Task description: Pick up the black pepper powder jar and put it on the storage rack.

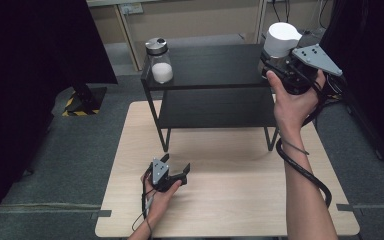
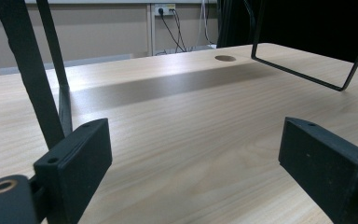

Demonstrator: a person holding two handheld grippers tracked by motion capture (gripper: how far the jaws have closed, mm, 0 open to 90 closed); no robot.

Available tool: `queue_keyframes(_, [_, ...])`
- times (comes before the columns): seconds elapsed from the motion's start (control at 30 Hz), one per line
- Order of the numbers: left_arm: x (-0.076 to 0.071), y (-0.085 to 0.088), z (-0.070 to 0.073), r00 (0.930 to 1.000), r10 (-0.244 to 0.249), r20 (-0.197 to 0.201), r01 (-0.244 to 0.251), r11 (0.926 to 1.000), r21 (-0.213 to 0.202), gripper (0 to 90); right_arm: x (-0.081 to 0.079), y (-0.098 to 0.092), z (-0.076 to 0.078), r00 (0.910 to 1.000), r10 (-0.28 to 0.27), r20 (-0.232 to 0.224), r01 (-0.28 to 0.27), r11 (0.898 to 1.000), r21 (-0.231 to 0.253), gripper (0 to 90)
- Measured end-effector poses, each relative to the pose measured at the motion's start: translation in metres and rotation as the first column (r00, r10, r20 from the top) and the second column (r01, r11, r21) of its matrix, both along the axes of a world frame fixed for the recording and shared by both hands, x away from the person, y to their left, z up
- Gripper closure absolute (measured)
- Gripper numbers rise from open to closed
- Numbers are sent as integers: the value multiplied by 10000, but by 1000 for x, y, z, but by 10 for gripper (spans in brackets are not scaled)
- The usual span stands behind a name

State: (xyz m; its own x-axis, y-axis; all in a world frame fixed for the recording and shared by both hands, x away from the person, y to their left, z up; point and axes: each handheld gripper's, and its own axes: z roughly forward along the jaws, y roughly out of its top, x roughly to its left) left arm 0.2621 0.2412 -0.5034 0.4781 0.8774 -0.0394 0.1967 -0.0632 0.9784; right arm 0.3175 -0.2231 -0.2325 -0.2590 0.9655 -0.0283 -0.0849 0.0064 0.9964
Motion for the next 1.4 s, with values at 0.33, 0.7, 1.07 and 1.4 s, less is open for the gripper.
queue_keyframes(0.33, [0, 0, 0, 10000, -10, 14, 10, 10000, 11, 87, 13, 3, 3, 9994, -108, -332, 106, 9999, -69, 308])
queue_keyframes(0.7, [0, 0, 0, 10000, -6, 3, 6, 10000, -17, 87, 18, 4, 3, 9988, -161, -463, 162, 9999, 36, 308])
queue_keyframes(1.07, [0, 0, 0, 10000, -2, 24, 2, 10000, 11, 87, 20, 5, 0, 9991, -190, -376, 195, 9997, 132, 307])
queue_keyframes(1.4, [0, 0, 0, 10000, -4, 18, 4, 10000, -14, 86, 24, 7, -3, 9991, -225, -350, 231, 9996, 178, 305])
